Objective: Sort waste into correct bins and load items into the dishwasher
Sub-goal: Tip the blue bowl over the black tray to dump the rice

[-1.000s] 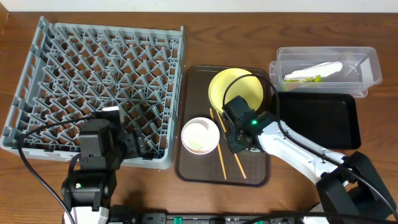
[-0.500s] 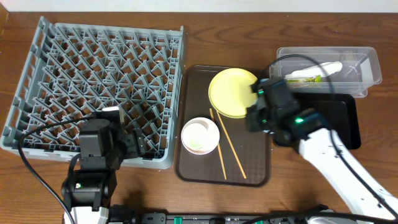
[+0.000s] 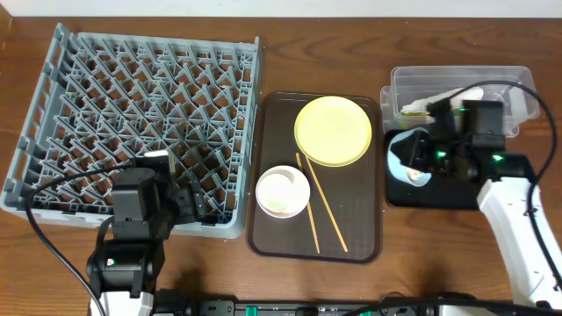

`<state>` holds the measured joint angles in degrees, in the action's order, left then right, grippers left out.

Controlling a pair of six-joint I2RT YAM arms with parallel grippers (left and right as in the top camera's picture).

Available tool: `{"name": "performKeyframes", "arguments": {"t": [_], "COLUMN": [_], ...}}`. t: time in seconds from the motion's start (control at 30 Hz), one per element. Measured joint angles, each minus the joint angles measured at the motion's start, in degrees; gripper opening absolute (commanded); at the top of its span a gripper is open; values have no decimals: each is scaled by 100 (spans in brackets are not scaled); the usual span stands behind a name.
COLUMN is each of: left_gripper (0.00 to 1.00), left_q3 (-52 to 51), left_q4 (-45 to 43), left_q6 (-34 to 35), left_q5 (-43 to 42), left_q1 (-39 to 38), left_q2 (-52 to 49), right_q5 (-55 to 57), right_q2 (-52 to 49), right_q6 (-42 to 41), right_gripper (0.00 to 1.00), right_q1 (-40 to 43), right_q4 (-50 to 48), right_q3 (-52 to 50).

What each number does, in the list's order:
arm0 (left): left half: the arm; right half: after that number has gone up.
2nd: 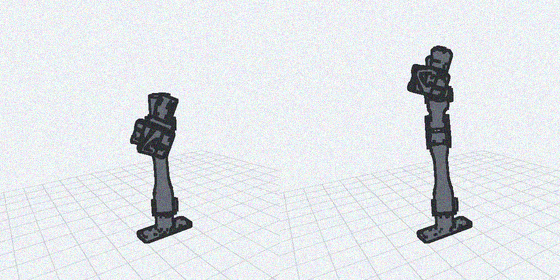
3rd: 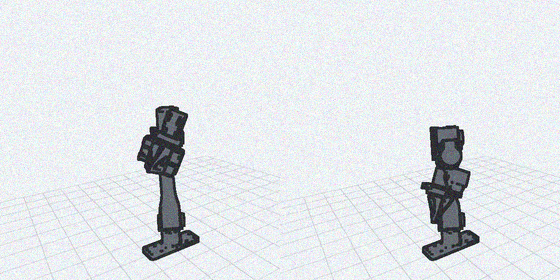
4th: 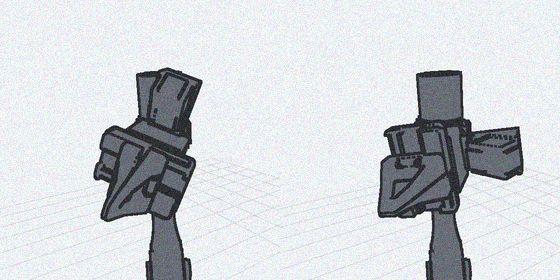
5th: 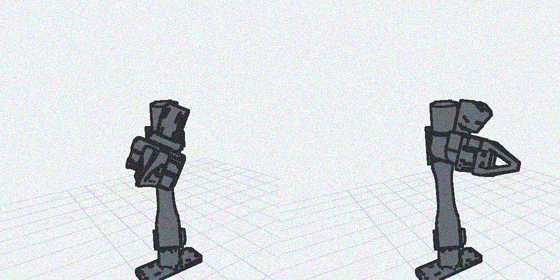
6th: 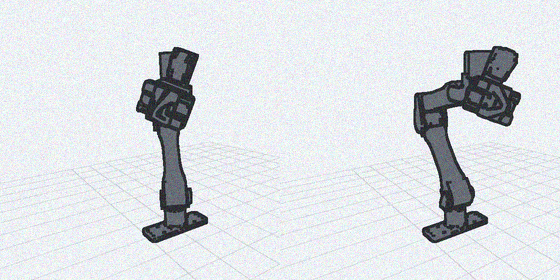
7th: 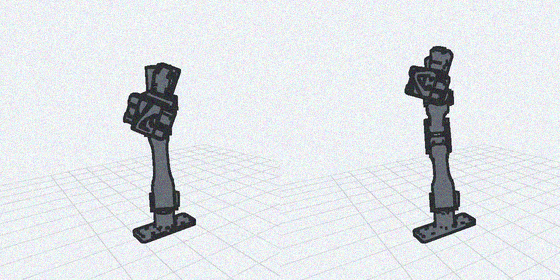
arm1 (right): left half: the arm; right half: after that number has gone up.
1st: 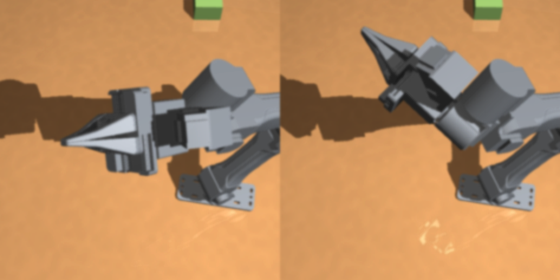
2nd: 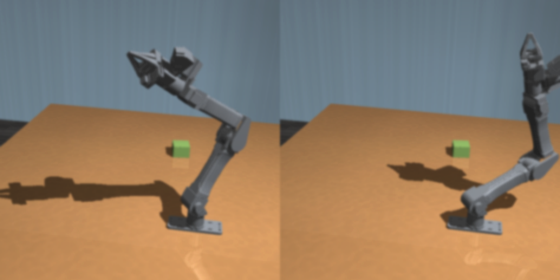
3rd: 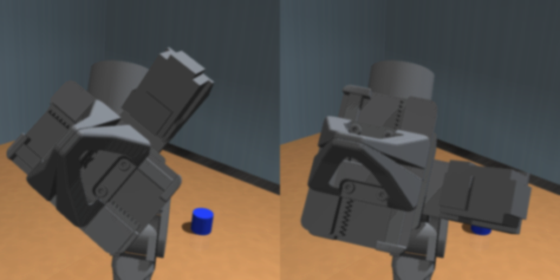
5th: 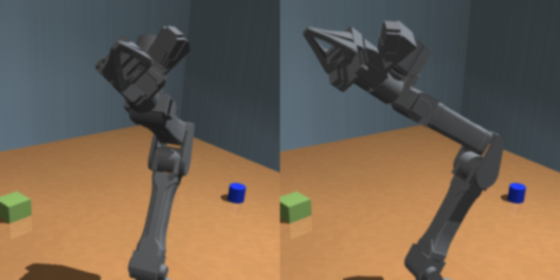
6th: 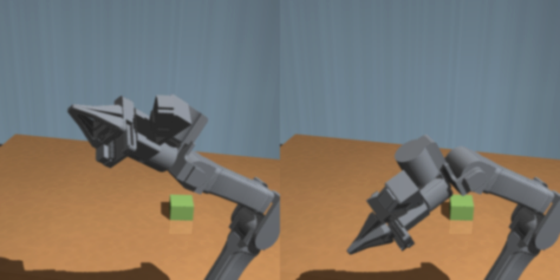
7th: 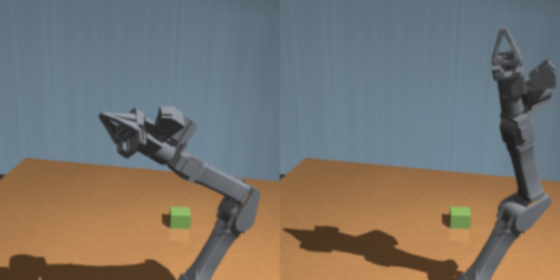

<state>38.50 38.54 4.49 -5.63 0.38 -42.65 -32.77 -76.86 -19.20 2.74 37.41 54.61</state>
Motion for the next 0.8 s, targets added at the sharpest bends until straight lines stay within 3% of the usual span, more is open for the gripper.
{"name": "performKeyframes", "arguments": {"t": [0.8], "left_gripper": [86], "left_q3": [0], "left_q4": [0], "left_q6": [2], "left_q5": [0], "left_q1": [0], "left_q2": [0], "right_q5": [-3071], "right_q2": [-1178], "right_q6": [179], "right_gripper": [1], "right_q1": [1860], "right_q4": [-1244], "right_q3": [-909]}}
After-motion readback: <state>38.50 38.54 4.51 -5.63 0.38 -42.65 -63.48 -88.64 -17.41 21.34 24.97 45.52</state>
